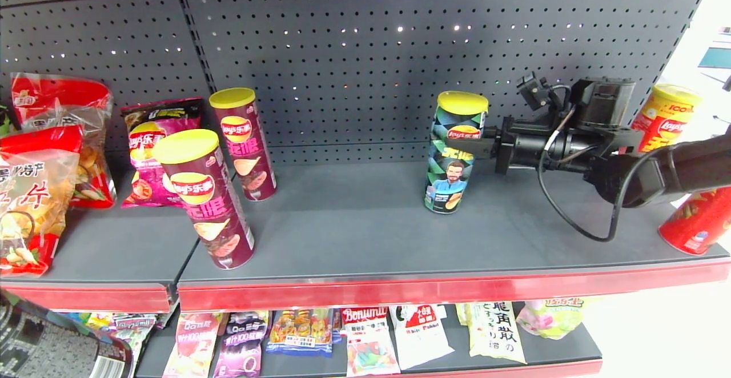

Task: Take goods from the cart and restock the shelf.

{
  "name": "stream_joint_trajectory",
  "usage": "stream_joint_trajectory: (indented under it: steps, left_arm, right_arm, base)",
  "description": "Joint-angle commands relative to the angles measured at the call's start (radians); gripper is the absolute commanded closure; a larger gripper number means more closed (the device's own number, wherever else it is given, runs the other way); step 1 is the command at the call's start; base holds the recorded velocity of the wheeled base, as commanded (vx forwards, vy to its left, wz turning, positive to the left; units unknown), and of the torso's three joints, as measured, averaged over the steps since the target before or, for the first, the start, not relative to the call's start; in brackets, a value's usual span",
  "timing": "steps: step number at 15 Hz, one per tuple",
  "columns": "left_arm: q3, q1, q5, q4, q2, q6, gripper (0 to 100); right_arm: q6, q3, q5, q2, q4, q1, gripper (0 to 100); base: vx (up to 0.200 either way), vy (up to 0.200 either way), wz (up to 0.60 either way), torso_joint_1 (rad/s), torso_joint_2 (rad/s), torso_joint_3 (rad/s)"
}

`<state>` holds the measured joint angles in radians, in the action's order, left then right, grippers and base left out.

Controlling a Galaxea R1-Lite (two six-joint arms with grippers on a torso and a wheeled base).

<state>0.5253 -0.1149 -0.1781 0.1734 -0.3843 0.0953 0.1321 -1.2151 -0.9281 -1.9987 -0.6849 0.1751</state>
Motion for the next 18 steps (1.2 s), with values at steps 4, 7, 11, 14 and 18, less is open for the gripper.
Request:
stream_joint_trajectory:
  steps: [4, 7, 11, 14, 18]
  left_arm:
    - [0.001, 0.0, 0.002, 0.0, 0.002, 0.0, 100]
    - [0.001, 0.0, 0.002, 0.0, 0.002, 0.004, 100]
    - [0.002, 0.0, 0.002, 0.001, -0.002, 0.026, 100]
    - [0.001, 0.0, 0.003, 0.003, -0.001, 0.026, 100]
    - [-0.001, 0.0, 0.003, 0.003, -0.002, 0.026, 100]
  right_arm:
    - [0.052, 0.193, 0.091, 0.156, -0.062, 0.03, 100]
    - [0.05, 0.279, 0.11, 0.187, -0.147, 0.037, 100]
    - [0.02, 0.353, 0.219, 0.259, -0.147, 0.092, 100]
    - [0.018, 0.387, 0.207, 0.268, -0.15, 0.101, 100]
    - [0.018, 0.405, 0.144, 0.258, -0.15, 0.112, 100]
  base:
    - [0.0, 0.0, 0.0, 0.0, 0.0, 0.0]
    - [0.0, 0.0, 0.0, 0.0, 0.0, 0.0]
    - [0.0, 0.0, 0.0, 0.0, 0.0, 0.0]
    - [0.0, 0.0, 0.0, 0.0, 0.0, 0.0]
    - [0.0, 0.0, 0.0, 0.0, 0.0, 0.0]
